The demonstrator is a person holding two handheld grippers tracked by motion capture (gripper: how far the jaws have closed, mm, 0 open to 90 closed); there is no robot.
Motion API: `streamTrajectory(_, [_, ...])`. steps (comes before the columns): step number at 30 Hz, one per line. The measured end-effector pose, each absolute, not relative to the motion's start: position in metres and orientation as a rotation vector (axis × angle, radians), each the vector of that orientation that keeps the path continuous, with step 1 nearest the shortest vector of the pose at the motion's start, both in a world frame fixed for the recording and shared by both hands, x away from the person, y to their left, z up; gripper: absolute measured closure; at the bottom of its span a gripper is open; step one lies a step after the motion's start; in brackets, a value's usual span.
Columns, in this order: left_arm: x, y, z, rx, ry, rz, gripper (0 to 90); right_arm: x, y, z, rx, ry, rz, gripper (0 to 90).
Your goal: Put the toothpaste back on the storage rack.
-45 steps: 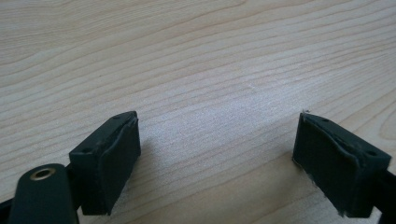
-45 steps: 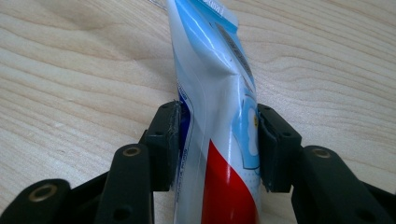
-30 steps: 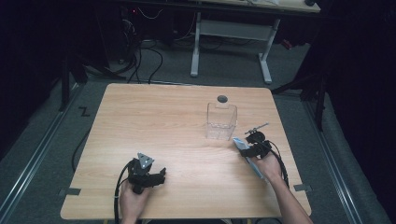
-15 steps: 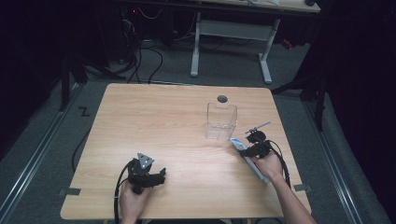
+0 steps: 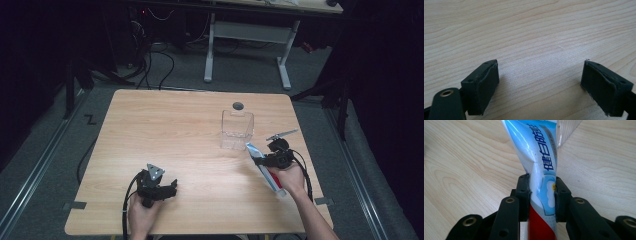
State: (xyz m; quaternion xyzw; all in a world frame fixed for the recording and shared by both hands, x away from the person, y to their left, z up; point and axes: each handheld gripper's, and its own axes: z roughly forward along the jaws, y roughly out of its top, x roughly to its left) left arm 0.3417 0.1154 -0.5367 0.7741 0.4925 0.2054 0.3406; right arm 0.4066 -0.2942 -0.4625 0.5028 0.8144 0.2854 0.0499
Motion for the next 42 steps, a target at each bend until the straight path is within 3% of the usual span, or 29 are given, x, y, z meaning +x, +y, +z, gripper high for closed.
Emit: streamTrajectory(42, [0.340,0.116,-0.537,2.031,1.251,0.521,14.9,0.415,-0.297,-0.394,1.416,2.271,1.068,71.7])
